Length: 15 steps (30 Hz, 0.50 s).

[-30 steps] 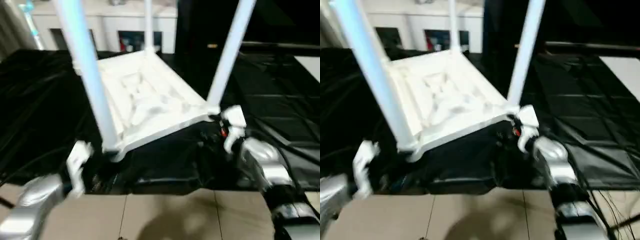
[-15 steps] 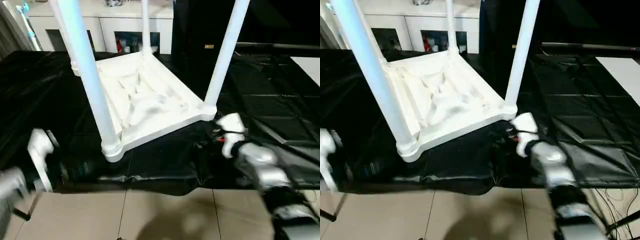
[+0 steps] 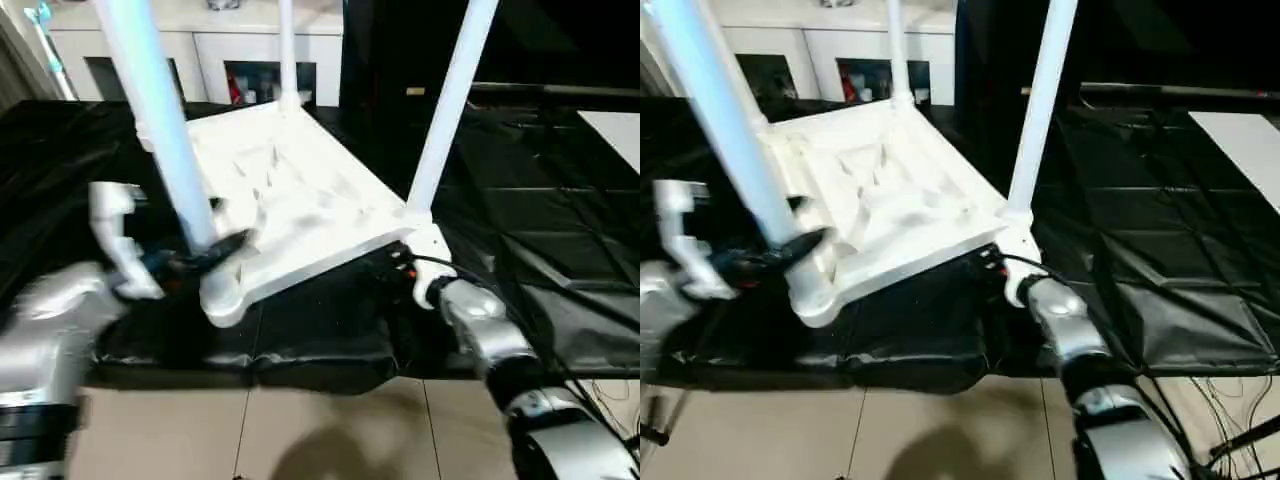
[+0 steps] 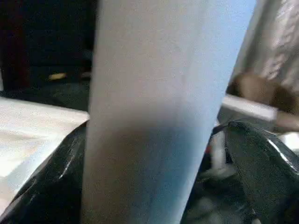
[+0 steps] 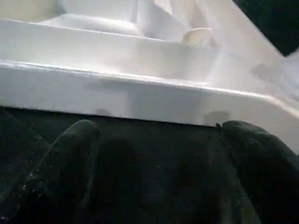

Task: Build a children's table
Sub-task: Rotate table base

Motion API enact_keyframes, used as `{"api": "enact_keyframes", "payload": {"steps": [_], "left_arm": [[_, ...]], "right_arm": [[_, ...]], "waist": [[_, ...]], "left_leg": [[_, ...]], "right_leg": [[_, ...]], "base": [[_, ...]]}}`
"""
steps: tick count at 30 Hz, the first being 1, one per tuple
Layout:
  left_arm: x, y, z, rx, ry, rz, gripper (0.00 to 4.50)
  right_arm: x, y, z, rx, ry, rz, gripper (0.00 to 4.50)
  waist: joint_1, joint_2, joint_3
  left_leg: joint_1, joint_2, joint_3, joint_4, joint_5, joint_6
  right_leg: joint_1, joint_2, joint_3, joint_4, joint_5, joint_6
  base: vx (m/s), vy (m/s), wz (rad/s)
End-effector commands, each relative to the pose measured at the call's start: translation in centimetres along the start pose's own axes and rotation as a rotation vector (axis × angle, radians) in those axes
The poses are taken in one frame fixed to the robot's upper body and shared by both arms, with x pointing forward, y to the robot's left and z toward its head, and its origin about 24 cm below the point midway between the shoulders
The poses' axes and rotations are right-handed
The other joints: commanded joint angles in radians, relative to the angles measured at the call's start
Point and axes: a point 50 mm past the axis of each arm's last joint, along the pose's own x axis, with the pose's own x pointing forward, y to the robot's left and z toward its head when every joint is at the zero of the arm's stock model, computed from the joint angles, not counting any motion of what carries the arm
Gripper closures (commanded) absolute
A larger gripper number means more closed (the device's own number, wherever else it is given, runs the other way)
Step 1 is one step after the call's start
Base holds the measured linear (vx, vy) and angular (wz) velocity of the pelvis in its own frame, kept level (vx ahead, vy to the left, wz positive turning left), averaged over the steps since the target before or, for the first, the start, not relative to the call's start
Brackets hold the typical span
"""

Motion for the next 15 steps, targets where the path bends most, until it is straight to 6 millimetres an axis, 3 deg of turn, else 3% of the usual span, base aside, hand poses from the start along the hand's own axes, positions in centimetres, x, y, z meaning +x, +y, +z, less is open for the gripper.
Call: {"api": "enact_keyframes", "payload": {"steps": [1, 2, 8, 11, 15], "left_arm": [[2.0, -1.6, 0.6, 0.01, -0.013, -0.126, 0.08], [3.4, -2.5, 0.4, 0.014, -0.012, -0.185, 0.08], [7.6, -4.8, 0.0, 0.015, -0.034, -0.32, 0.08], [8.8, -5.1, -0.2, 0.019, -0.034, -0.336, 0.08], [10.1, -5.1, -0.8, 0.05, -0.008, -0.328, 0.08]], "right_arm": [[0.5, 0.2, 0.8, -0.021, -0.016, -0.01, 0.0], [0.6, 0.3, 0.9, -0.017, -0.016, -0.018, 0.0], [1.0, 0.7, 0.9, -0.023, -0.007, -0.028, 0.0], [1.1, 0.9, 0.9, -0.027, -0.004, -0.028, 0.0], [1.2, 1.0, 0.8, -0.031, 0.001, -0.028, 0.0]], "waist": [[0.003, 0.009, -0.066], [0.004, 0.007, -0.064], [-0.004, -0.004, -0.063], [-0.013, -0.009, -0.063], [-0.017, -0.006, -0.063]], "left_leg": [[0.012, 0.006, 0.011, -0.063, -0.156, 0.02], [0.01, 0.007, 0.011, -0.064, -0.152, 0.026], [0.004, 0.004, 0.009, -0.063, -0.155, 0.027], [-0.002, 0.002, 0.009, -0.062, -0.145, 0.034], [0.002, 0.002, 0.01, -0.061, -0.148, 0.042]], "right_leg": [[0.048, -0.037, 0.026, -0.048, -0.046, -0.269], [0.049, -0.035, 0.025, -0.048, -0.045, -0.269], [0.058, -0.04, 0.026, -0.052, -0.077, -0.25], [0.062, -0.039, 0.027, -0.053, -0.079, -0.242], [0.06, -0.038, 0.026, -0.055, -0.078, -0.249]], "base": [[0.0, 0.0, 0.0], [0.0, 0.0, 0.0], [0.0, 0.0, 0.0], [0.0, 0.0, 0.0], [0.0, 0.0, 0.0]]}}
